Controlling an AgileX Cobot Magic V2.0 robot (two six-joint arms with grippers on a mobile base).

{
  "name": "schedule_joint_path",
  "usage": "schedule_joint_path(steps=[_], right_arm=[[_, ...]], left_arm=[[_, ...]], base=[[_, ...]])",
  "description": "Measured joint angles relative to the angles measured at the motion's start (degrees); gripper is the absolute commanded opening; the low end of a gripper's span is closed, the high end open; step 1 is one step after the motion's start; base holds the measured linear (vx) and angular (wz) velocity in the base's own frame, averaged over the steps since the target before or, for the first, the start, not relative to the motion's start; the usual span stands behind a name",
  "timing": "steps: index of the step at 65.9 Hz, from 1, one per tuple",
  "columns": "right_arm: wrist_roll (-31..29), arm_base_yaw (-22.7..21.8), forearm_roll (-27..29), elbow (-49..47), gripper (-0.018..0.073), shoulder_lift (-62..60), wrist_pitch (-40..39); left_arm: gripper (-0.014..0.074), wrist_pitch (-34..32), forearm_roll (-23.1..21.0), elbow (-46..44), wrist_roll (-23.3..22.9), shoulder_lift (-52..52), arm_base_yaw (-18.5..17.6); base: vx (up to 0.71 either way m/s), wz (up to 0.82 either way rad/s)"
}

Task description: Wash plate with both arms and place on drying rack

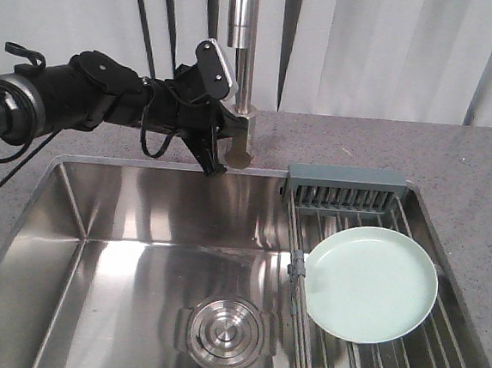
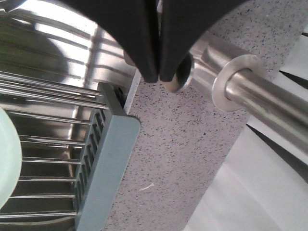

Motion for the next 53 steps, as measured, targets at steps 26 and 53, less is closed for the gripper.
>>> schedule_joint_path(steps=[26,53], right_arm=[[0.0,0.0,0.0,0.0,0.0343,0.0,0.0],[0.0,0.0,0.0,0.0,0.0343,0.0,0.0]], left_arm=[[-0.0007,3.96,4.22,0.0,-14.17,-7.79,0.18],[-0.0007,15.67,44.24,0.0,-65.29,-19.4,0.3]], base=[[0.0,0.0],[0.0,0.0]])
